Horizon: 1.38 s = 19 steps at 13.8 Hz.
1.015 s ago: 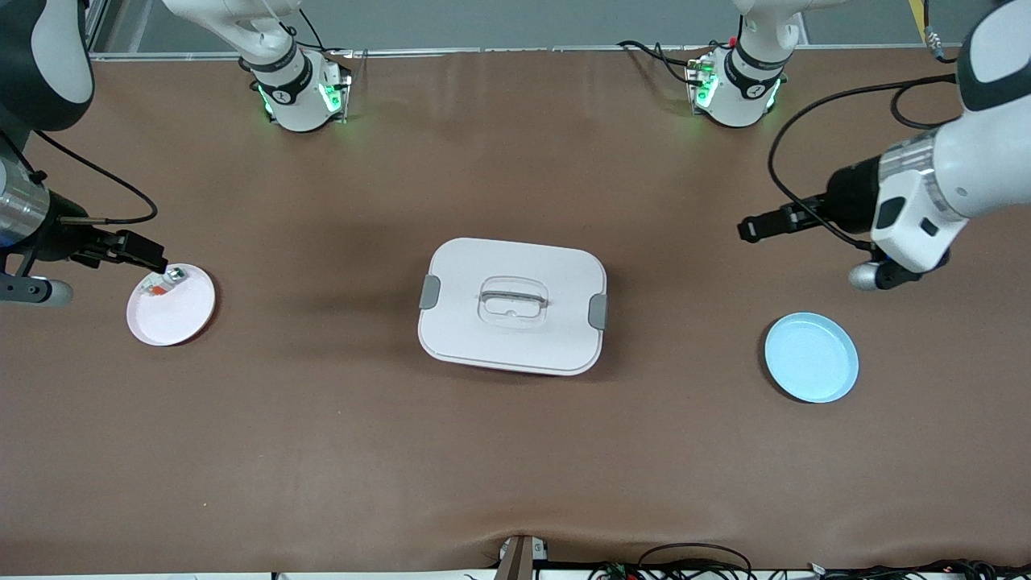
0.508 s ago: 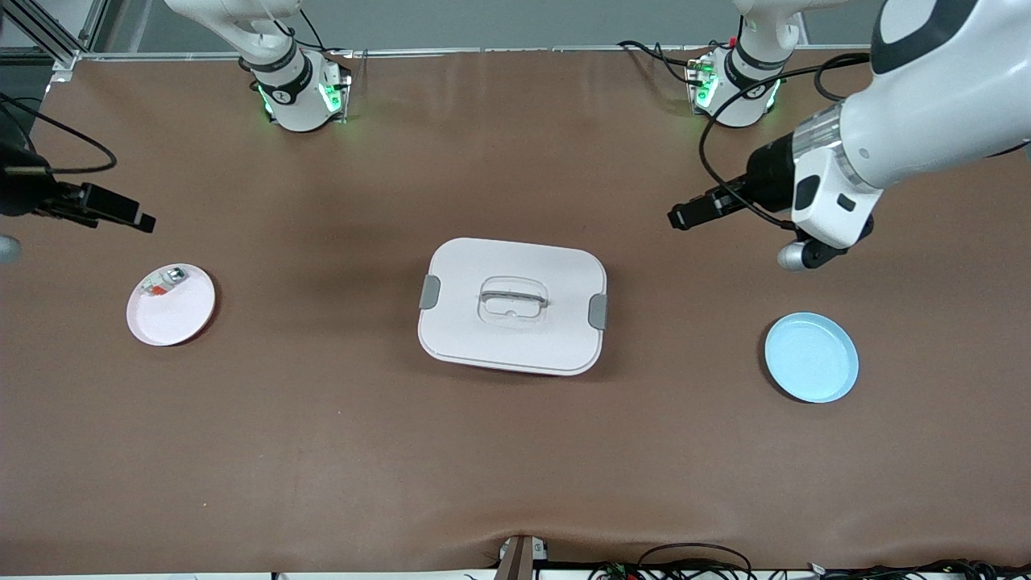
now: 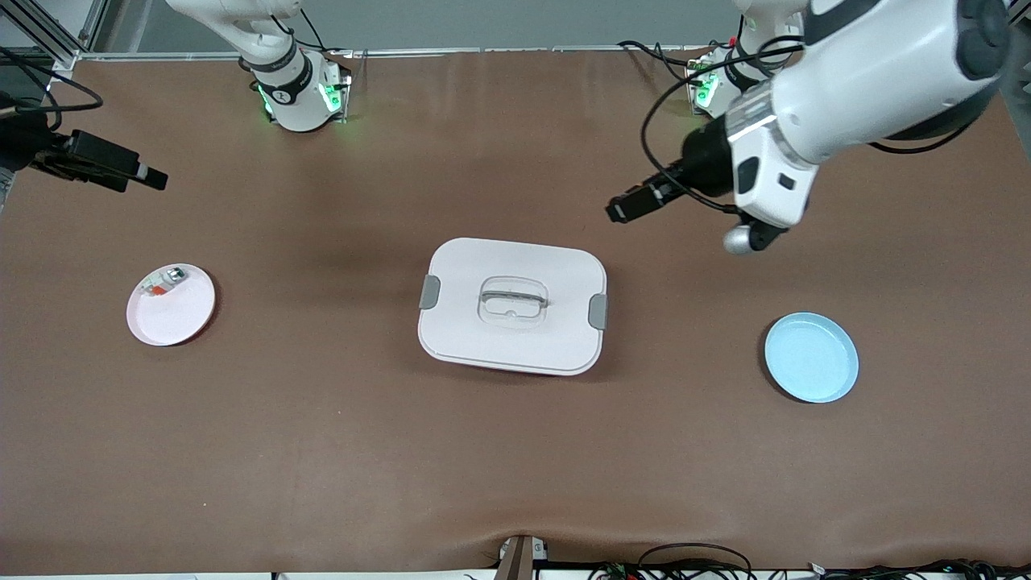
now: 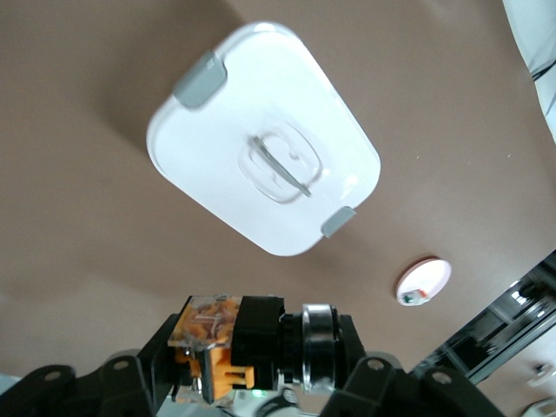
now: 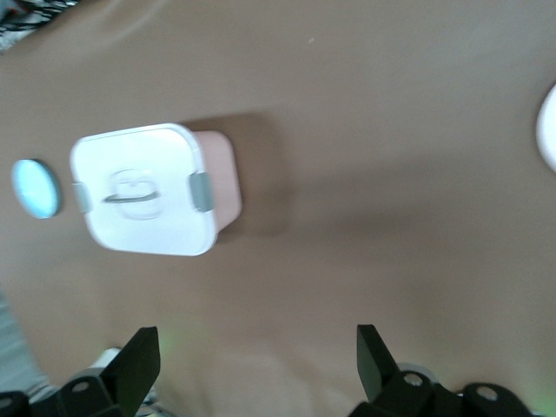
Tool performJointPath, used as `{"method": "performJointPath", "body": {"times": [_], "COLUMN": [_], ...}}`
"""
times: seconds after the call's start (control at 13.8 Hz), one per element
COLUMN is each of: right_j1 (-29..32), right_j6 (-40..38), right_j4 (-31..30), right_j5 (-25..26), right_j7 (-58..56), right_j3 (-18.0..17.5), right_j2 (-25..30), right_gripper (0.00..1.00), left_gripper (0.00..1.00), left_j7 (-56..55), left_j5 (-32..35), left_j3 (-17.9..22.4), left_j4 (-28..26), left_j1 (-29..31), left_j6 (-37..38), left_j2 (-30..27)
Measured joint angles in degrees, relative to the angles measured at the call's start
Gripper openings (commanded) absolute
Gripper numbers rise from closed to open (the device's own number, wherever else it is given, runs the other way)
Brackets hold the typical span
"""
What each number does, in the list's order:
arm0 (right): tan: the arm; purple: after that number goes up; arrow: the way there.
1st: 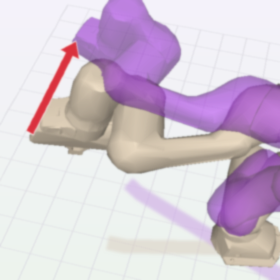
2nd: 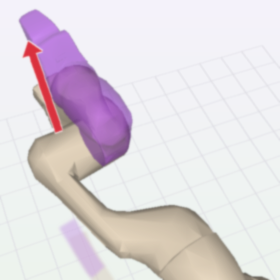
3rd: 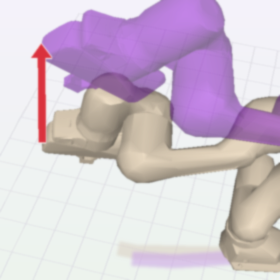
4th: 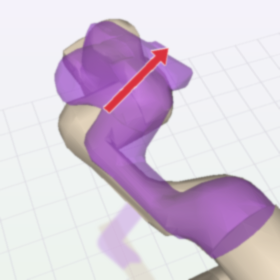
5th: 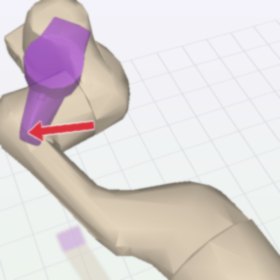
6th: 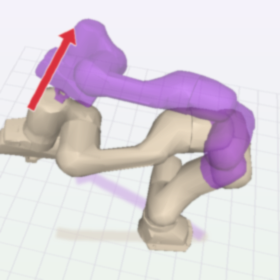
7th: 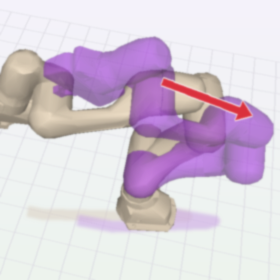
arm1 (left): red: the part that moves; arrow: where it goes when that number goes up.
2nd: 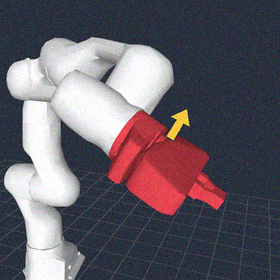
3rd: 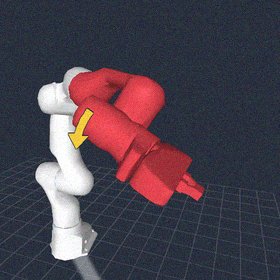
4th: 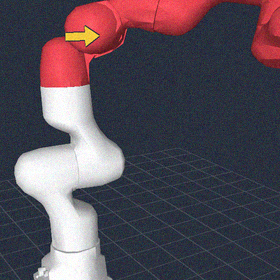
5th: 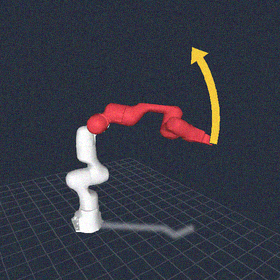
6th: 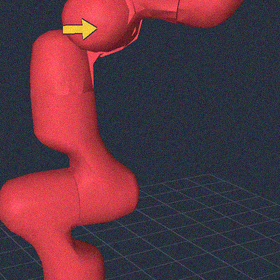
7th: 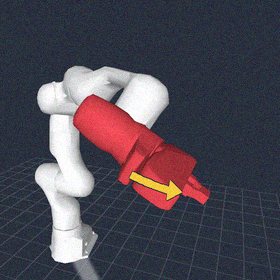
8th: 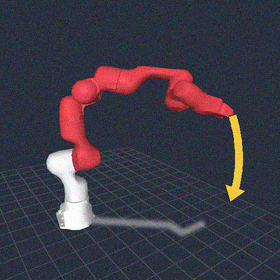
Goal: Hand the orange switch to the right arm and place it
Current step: 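Carry the switch over the white box toward the right gripper, then reach the right gripper to the switch held by the left gripper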
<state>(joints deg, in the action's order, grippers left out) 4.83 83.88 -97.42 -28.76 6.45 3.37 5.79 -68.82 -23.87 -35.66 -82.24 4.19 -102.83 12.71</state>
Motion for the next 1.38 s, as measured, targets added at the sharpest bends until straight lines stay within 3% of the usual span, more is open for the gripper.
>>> {"method": "performJointPath", "body": {"times": [0.44,0.73,1.16,1.38], "right_j1": [-0.1,-3.8,-21.1,-26.3], "right_j6": [14.4,22.5,46.6,51.2], "right_j4": [-15.9,-21.5,-26.8,-27.0], "right_j5": [-9.3,-17.2,-24.8,-25.2], "right_j7": [-0.5,-0.5,-0.2,-0.3], "right_j3": [-1.0,-2.3,-4.6,-4.7], "right_j2": [10.1,13.3,12.9,9.6], "right_gripper": [1.0,1.0,1.0,1.0], "left_gripper": [0.16,0.16,0.16,0.16], "left_j7": [-18.9,-28.3,-38.4,-42.2], "left_j5": [0.0,0.0,3.6,5.9], "left_j3": [-0.1,-0.1,0.0,0.0], "left_j4": [0.0,-0.1,-0.2,-0.2], "left_j1": [-6.9,-11.2,-17.3,-19.0], "left_j6": [-9.1,-16.3,-24.7,-26.0], "left_j2": [3.2,6.1,10.9,11.9]}}
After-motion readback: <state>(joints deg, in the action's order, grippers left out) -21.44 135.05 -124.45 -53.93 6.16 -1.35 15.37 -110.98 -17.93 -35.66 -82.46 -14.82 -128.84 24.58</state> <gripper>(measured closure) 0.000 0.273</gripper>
